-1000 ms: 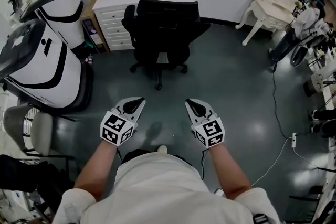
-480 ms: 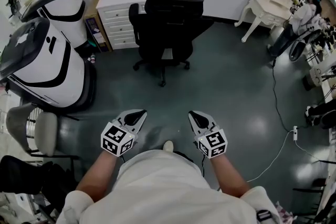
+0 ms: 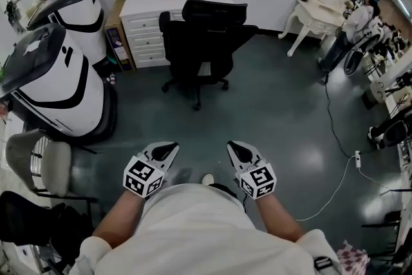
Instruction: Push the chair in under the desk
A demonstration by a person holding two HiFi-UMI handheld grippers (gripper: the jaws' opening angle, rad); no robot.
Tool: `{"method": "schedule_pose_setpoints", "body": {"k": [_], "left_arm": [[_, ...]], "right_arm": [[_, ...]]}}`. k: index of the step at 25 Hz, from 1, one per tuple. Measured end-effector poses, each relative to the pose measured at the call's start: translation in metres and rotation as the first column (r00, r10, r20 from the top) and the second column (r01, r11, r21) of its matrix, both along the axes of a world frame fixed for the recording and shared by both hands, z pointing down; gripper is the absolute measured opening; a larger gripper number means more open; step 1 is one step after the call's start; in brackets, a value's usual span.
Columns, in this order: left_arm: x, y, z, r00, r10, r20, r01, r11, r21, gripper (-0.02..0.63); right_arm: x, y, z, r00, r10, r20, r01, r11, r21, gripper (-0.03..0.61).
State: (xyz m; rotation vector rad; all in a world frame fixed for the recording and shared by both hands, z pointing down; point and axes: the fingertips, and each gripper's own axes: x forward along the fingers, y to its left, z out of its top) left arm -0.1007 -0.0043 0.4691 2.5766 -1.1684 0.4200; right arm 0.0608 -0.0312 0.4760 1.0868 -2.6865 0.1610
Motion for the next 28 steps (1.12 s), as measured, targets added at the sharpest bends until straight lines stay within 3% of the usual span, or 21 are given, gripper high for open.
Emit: {"method": "schedule_pose_setpoints", "body": {"k": [12, 28], "left_arm": [[-0.012, 0.028, -0.012, 0.999, 0.039, -0.024, -0.039, 0.999, 0.008, -0.003], [-0.025, 0.027, -0.014, 0.998, 0.050, -0.045, -0.050, 0.999, 0.007, -0.003]], "right_arm": [[-0.018, 0.044, -0.021, 0.999, 0.030, 0.033, -0.031, 1.000, 0.005, 0.005], [-0.035, 0.051, -0.026, 1.000, 0.022, 0.015, -0.022, 1.000, 0.009, 0.005]]}}
